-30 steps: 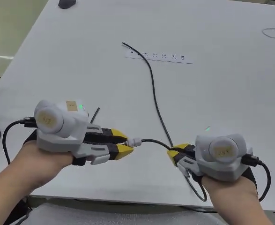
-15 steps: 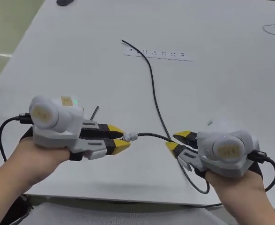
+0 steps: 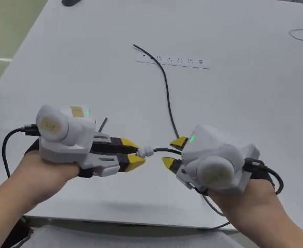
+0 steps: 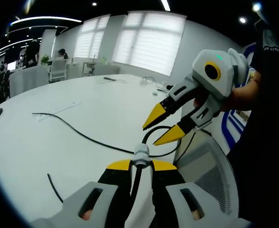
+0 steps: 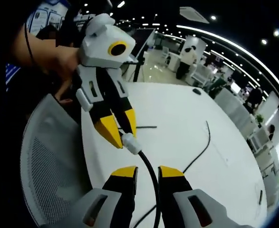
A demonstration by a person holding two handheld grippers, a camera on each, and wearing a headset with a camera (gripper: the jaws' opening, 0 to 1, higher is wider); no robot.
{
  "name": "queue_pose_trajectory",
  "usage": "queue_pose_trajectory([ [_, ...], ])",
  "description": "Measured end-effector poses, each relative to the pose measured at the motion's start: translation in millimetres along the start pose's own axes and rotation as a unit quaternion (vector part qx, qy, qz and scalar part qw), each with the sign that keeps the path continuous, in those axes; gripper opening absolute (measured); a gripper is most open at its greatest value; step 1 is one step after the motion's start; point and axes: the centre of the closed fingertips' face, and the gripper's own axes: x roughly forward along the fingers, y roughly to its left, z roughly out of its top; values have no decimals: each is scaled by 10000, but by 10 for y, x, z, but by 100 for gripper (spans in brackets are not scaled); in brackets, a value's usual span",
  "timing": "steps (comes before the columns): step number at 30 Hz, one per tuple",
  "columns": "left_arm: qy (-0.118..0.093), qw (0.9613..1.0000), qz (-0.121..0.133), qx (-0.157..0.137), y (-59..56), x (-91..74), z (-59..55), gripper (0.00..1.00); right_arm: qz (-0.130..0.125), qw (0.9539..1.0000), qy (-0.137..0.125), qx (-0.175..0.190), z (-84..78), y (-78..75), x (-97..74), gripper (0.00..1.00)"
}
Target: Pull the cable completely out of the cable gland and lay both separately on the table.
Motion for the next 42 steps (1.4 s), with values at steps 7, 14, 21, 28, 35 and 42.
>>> queue_pose_trajectory([
  [7, 16, 10000, 6, 81, 13, -14, 8, 15, -11, 9994, 87, -333, 59, 18, 52, 10],
  [14, 77, 9998, -29, 153, 2, -24, -22, 15, 62, 9983, 85, -566, 96, 57, 61, 7],
  [21, 78, 9998, -70, 156, 1, -1, -21, 15, 85, 9973, 172, -715, 59, 70, 77, 4],
  [28, 112, 9998, -96, 157, -8, 15, -18, 15, 110, 9984, 119, -542, 23, 67, 79, 3],
  [35, 133, 9996, -72, 223, -16, 22, -29, 15, 154, 9995, 76, -252, -30, 64, 82, 2],
  [42, 163, 9996, -59, 232, -24, 10, -63, 15, 117, 9990, 83, 434, -168, 19, 48, 1],
])
